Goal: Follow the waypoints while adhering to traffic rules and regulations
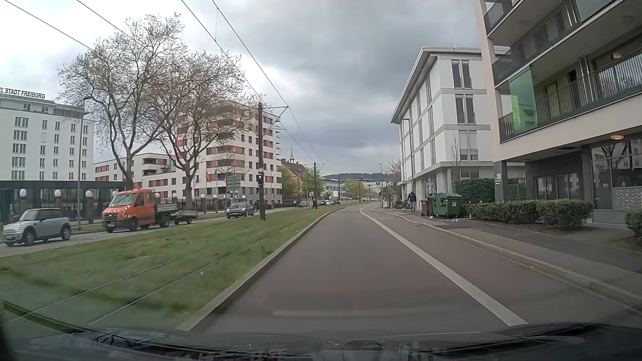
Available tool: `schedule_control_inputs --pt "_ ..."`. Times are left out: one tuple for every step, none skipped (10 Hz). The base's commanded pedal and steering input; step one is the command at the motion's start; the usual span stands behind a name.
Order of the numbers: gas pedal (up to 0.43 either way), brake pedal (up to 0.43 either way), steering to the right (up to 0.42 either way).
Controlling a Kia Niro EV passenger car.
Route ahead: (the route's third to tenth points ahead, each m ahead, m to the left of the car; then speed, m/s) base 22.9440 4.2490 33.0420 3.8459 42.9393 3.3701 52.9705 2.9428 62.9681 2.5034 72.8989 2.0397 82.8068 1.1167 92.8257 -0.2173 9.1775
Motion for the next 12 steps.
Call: schedule_control_inputs --pt "0.079 0.000 0.005" --pt "0.067 0.000 0.005" --pt "0.067 0.000 0.006" --pt "0.067 0.000 0.006" --pt "0.067 0.000 0.006" --pt "0.039 0.000 0.005" --pt "0.039 0.000 0.005" --pt "0.039 0.000 0.005" --pt "0.039 0.000 0.006" --pt "0.039 0.000 0.005" --pt "0.039 0.000 0.006" --pt "0.039 0.000 0.007"
